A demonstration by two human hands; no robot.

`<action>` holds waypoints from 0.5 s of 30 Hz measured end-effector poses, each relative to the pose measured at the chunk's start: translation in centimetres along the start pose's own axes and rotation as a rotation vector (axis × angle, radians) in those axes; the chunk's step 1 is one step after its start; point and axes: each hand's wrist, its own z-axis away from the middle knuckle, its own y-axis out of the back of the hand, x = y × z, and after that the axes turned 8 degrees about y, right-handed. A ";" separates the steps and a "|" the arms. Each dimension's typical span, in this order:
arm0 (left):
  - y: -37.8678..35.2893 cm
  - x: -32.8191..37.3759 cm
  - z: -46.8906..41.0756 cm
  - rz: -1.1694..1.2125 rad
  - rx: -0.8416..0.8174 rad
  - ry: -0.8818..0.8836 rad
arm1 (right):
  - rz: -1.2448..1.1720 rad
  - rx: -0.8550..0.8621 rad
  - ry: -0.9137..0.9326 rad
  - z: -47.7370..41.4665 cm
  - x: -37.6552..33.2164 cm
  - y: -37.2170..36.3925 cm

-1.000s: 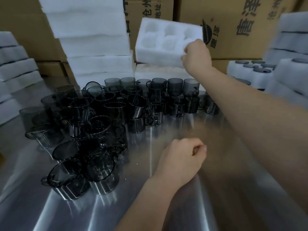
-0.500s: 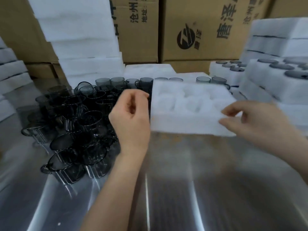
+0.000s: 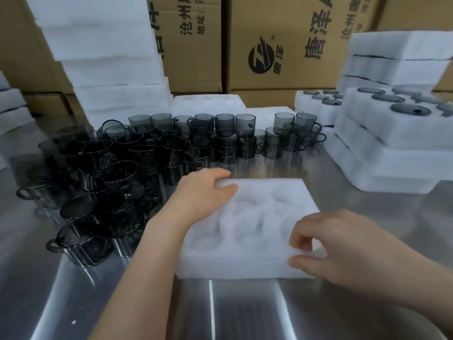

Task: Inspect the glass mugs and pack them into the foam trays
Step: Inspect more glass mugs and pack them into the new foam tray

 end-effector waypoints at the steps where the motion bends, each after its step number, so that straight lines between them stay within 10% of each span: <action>1: -0.1 0.0 0.1 -0.056 -0.012 0.017 | -0.035 -0.051 0.003 -0.2 0.3 0.4; 9: -0.1 0.4 0.3 -0.068 -0.002 0.051 | -0.521 0.397 -0.045 -11.8 5.9 2.8; 15: -0.2 0.4 0.5 -0.051 0.010 0.047 | -0.327 0.110 -0.126 -22.1 7.8 -0.5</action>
